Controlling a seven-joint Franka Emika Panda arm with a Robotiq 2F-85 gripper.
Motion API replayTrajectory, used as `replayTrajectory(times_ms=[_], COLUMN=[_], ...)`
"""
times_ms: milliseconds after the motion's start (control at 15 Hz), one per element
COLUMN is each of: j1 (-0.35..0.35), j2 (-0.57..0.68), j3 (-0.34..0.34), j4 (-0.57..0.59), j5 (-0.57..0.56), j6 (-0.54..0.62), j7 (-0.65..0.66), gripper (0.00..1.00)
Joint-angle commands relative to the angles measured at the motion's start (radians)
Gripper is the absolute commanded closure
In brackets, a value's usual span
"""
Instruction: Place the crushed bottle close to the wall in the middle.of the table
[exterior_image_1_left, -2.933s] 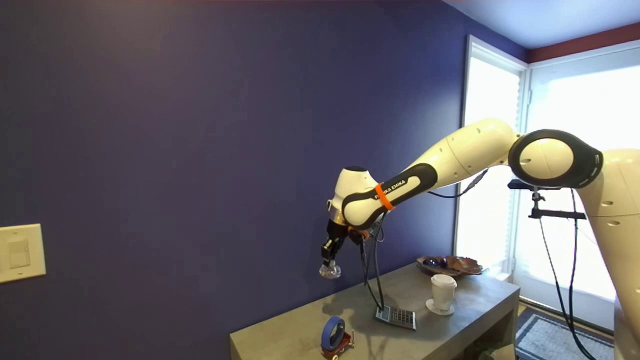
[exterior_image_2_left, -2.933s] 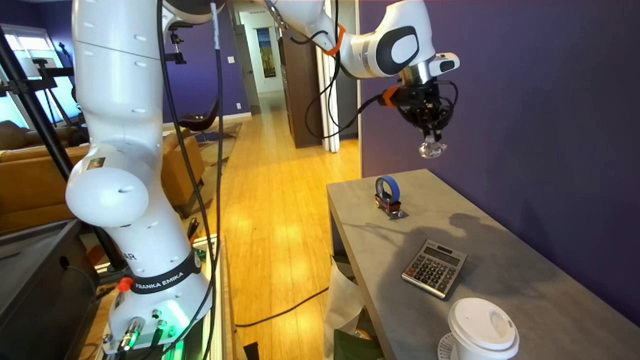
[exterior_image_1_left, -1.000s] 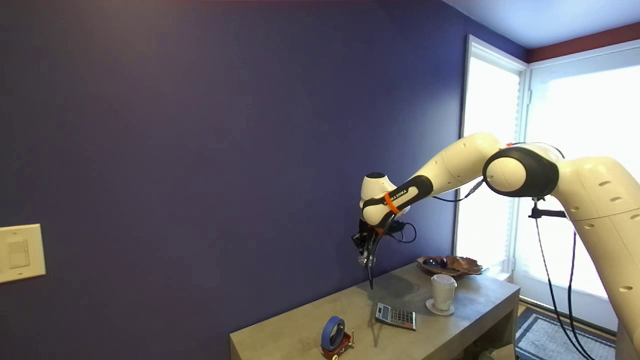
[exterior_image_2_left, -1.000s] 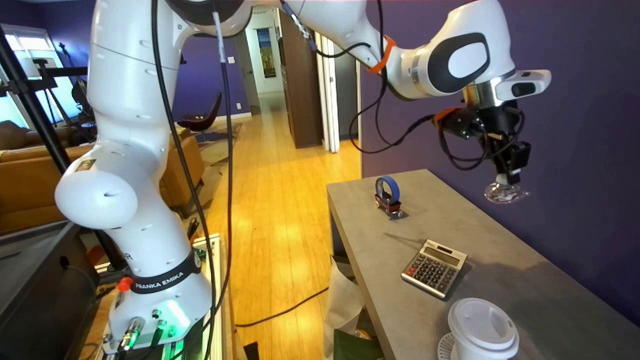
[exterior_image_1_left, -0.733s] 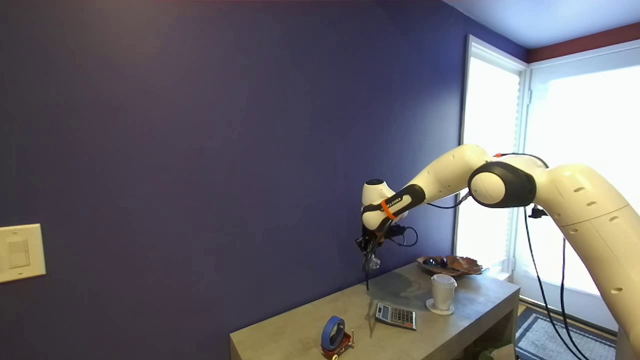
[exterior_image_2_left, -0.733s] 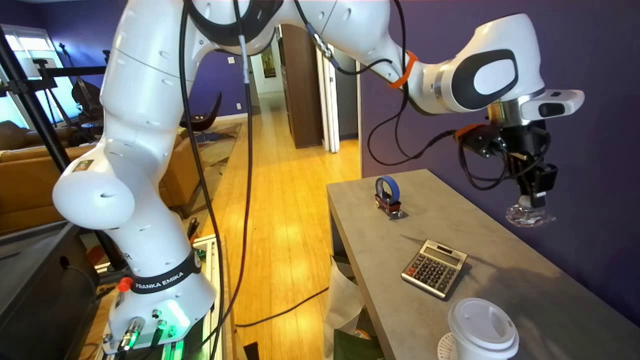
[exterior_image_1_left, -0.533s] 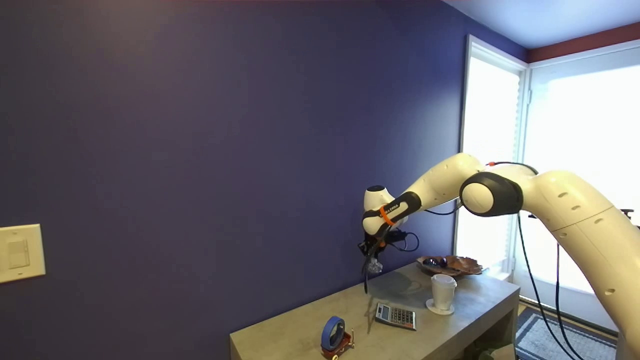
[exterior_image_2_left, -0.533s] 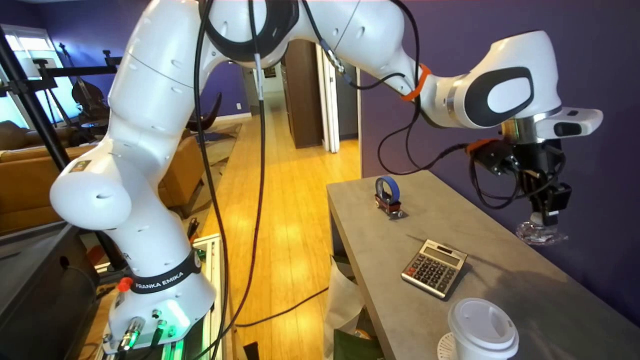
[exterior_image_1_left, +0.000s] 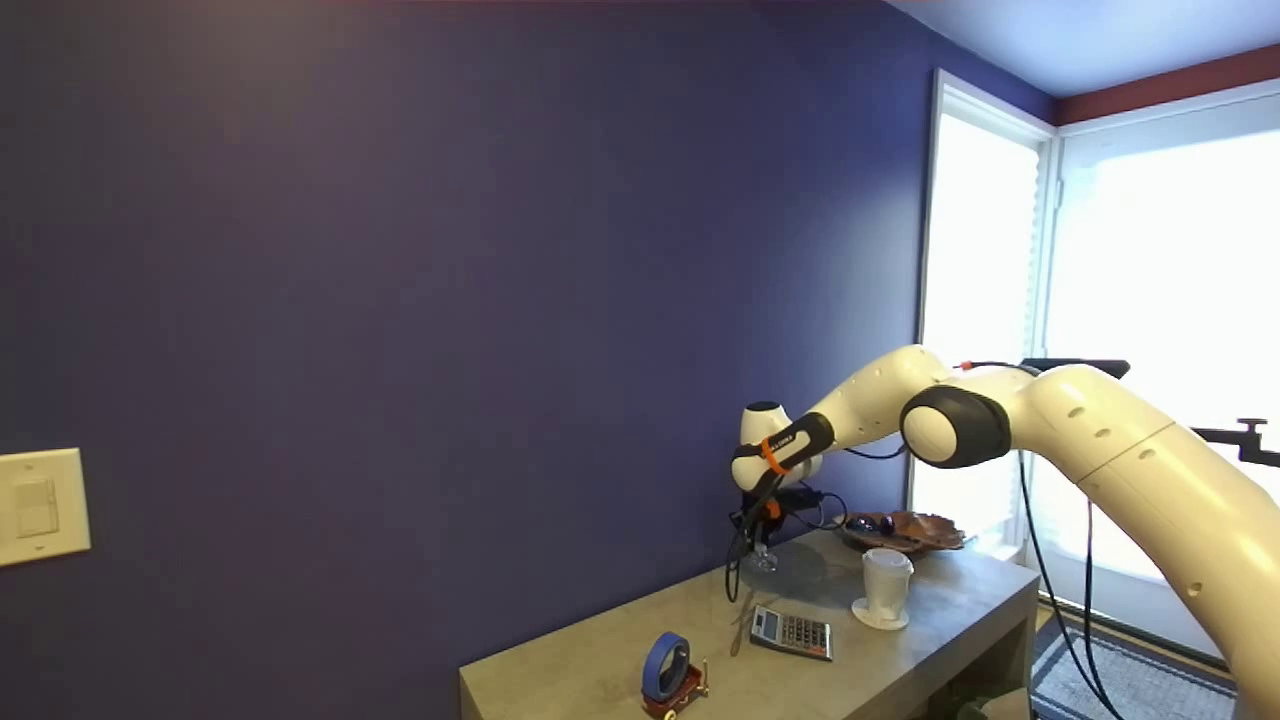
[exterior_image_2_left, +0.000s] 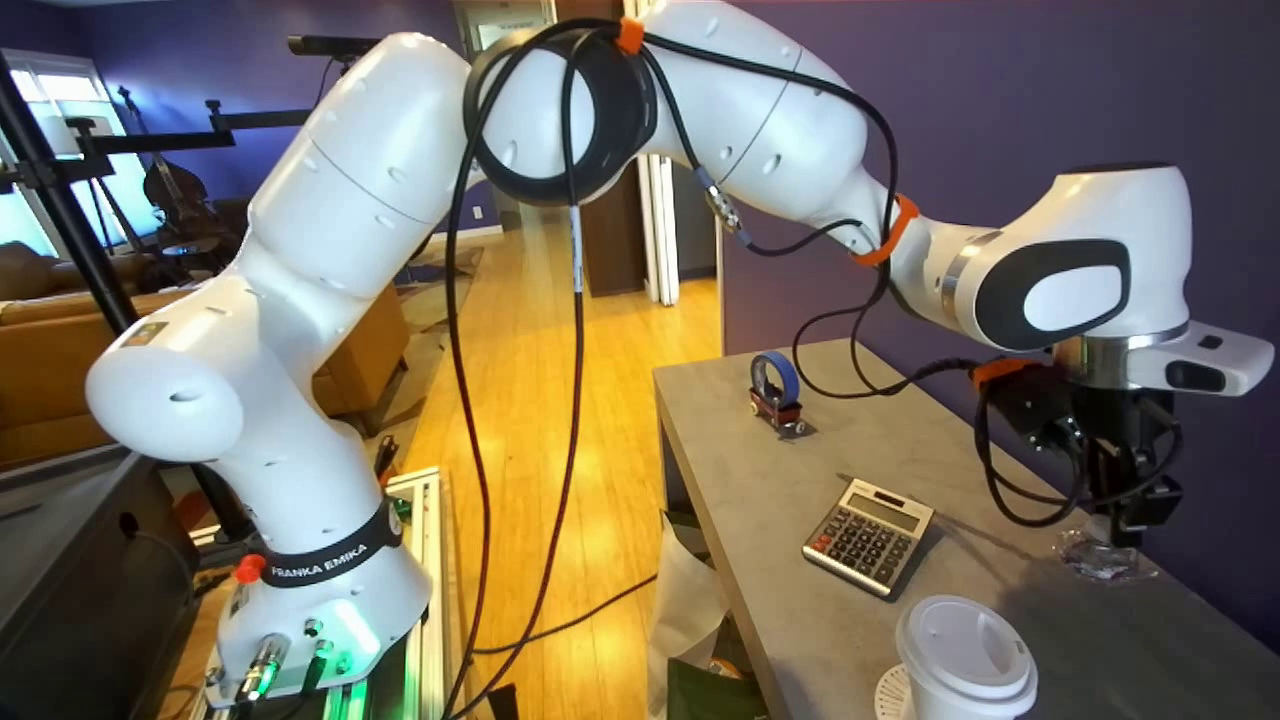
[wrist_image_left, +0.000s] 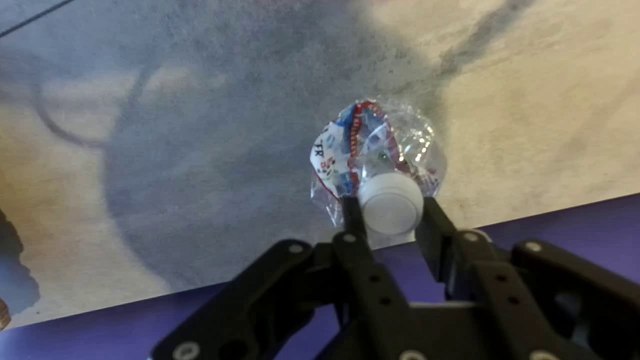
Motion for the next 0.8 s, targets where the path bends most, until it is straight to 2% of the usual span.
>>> replayTrajectory(times_ms=[0,333,400,533,733], j1=[-0.041,-0.051,-0.050,-0.042,-0.014], j2=[0.089,0.161,0.165,0.158,0.101], j3=[0.034,0.041,0.040,0.030,-0.001], j4=[0.121,0.211,0.224,0.234,0.216], j5=[0.058,0.074,0.072,0.057,0.023], j6=[-0.029,-0.032,-0.045,-0.088,-0.195], j7=[-0.049,-0.051,-0.050,-0.054,-0.041], gripper=[0.92,0.91,0.43,0.38,0.17])
